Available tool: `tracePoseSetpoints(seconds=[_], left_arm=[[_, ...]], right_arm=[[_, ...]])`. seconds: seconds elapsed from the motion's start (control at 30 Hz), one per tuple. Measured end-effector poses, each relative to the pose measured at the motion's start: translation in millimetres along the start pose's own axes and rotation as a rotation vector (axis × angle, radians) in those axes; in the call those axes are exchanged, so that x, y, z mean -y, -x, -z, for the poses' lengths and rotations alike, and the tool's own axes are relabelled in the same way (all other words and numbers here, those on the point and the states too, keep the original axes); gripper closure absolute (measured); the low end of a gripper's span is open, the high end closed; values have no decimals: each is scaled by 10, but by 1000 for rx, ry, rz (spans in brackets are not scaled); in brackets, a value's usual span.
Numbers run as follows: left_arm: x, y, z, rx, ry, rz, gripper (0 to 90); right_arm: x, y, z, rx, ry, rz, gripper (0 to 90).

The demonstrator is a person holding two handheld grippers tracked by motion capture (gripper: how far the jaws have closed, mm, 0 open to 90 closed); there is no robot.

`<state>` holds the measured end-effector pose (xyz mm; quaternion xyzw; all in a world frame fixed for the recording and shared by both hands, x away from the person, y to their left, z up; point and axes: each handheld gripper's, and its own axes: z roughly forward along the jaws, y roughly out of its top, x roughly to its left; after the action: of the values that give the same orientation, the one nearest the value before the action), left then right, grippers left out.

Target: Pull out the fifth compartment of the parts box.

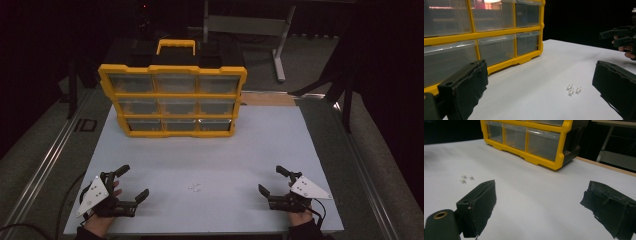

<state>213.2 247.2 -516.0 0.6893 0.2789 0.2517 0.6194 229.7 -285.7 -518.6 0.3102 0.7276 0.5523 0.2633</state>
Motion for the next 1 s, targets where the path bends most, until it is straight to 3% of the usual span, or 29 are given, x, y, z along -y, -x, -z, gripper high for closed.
tracePoseSetpoints(seconds=[0.33, 0.57, 0.7, 0.9, 1.0], left_arm=[[-14, 18, 0, -8, -7, -26, 1], [-10, 6, 21, 3, 0, -22, 2], [-19, 12, 36, 5, 11, -20, 2], [-19, 12, 34, 3, 7, -15, 2], [-23, 13, 42, 0, 8, -18, 2]], right_arm=[[-28, 22, 64, 7, 3, -9, 97], [-63, 4, 66, -1, -2, -2, 96], [-93, -22, 66, 6, -11, 13, 96], [-236, -112, 116, 32, -25, 97, 96], [-280, -133, 110, 25, -43, 101, 96]])
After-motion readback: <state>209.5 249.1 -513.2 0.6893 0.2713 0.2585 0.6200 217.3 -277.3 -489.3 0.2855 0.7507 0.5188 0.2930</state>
